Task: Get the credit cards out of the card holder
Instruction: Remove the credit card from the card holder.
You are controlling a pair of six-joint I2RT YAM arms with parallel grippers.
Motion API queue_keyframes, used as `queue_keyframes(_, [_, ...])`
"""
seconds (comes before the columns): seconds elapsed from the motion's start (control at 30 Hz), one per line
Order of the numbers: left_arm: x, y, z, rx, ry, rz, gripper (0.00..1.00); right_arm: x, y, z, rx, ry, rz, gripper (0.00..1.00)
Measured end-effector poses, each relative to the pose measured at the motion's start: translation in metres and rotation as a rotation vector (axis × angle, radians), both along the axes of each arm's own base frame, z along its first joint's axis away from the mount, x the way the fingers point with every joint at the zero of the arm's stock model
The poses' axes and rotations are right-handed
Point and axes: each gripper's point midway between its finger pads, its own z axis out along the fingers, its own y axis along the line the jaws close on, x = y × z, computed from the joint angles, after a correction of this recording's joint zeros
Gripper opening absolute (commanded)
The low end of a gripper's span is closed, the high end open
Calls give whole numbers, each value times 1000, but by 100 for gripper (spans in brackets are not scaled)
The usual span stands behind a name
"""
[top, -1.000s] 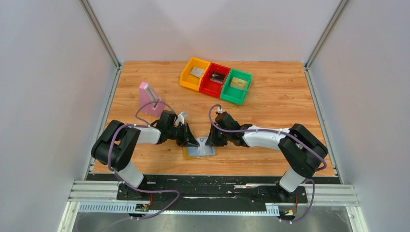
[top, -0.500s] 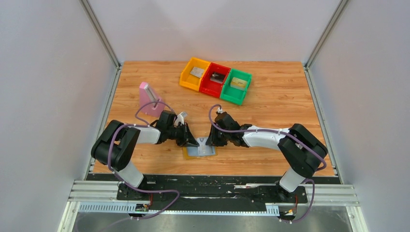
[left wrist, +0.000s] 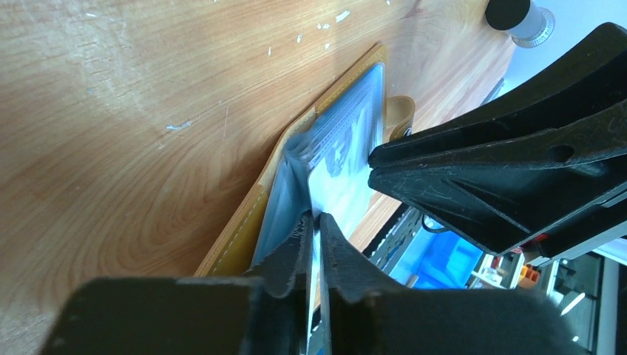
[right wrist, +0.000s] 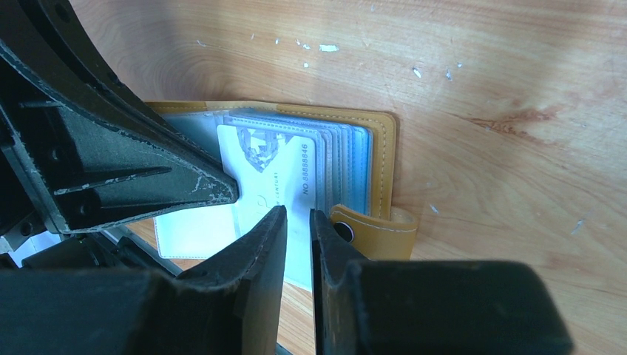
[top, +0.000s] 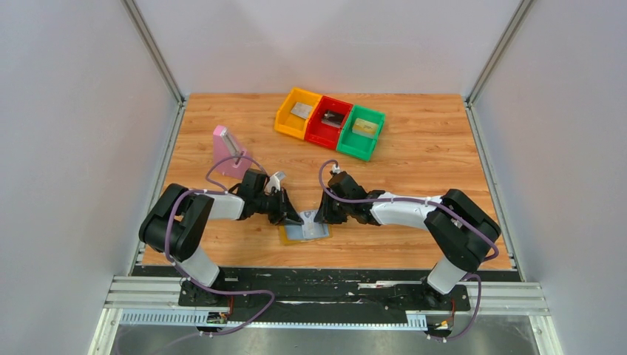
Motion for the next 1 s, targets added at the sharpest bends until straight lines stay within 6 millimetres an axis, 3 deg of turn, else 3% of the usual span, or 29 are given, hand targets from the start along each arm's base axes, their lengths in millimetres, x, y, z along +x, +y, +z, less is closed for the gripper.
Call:
queue_keyframes(0.07, [-1,0,0,0,1,-2,0,0,0,0,0,0,0,20])
queue_keyframes(0.77, [2,12,0,-21,26,27,0,5,-6,-2,-9,-2,-18,21])
queue_keyframes(1.0, [1,10,3,-38,26,15,0,-4,-7,12,3,-4,25,23])
